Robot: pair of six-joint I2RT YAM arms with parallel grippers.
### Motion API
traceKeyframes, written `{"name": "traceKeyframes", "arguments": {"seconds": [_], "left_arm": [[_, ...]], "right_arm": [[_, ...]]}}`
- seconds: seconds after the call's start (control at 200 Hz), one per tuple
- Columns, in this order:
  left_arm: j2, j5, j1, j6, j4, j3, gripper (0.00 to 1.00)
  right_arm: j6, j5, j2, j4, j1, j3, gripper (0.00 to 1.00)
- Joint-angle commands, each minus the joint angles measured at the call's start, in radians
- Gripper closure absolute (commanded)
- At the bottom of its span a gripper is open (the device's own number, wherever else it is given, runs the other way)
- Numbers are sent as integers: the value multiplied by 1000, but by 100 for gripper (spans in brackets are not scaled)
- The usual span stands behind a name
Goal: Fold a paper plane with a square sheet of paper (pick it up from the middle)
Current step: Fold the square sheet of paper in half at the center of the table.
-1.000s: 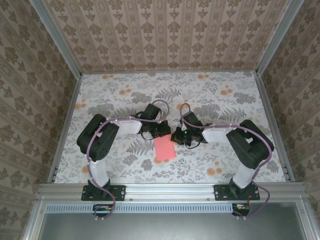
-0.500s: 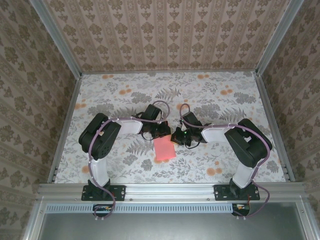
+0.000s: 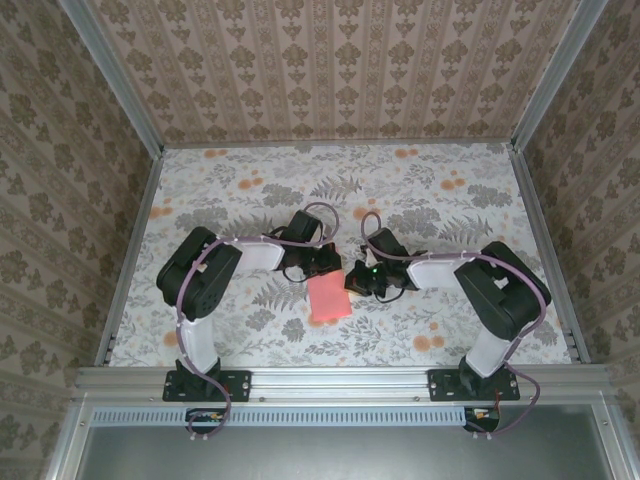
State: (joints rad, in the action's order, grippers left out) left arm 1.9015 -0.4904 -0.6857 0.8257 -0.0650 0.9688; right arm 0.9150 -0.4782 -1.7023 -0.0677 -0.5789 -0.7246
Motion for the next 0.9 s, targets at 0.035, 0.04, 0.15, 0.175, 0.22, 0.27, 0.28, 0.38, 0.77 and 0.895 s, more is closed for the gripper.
{"name": "traceKeyframes", "arguments": {"seconds": [0.035,0.04,0.15,0.175,0.22,0.27,0.28,0.38,0.77,0.895], "left_arm": [[60,141,7,-5,100,-63,100],[60,142,7,-5,100,-64,100],[63,147,8,-4,96,-68,100],[63,147,8,-4,96,-68,100],[64,147,9,-5,96,-66,100],[67,145,9,-4,96,-66,100],[67,144,9,-6,96,-66,100],[64,141,9,-5,94,-64,100],[54,125,9,-7,96,-64,100],[51,118,9,-7,96,-66,100]], "right_arm": [[-53,-58,48,121,-14,57,100],[-54,-59,49,123,-15,58,100],[-62,-72,75,147,-24,86,100],[-64,-76,80,150,-25,94,100],[-65,-85,87,153,-29,106,100],[-66,-93,94,154,-34,118,100],[-67,-94,96,155,-35,120,100],[-73,-94,125,173,-38,129,100],[-82,-11,98,123,-38,-44,100],[-68,-18,0,70,-38,-87,100]]}}
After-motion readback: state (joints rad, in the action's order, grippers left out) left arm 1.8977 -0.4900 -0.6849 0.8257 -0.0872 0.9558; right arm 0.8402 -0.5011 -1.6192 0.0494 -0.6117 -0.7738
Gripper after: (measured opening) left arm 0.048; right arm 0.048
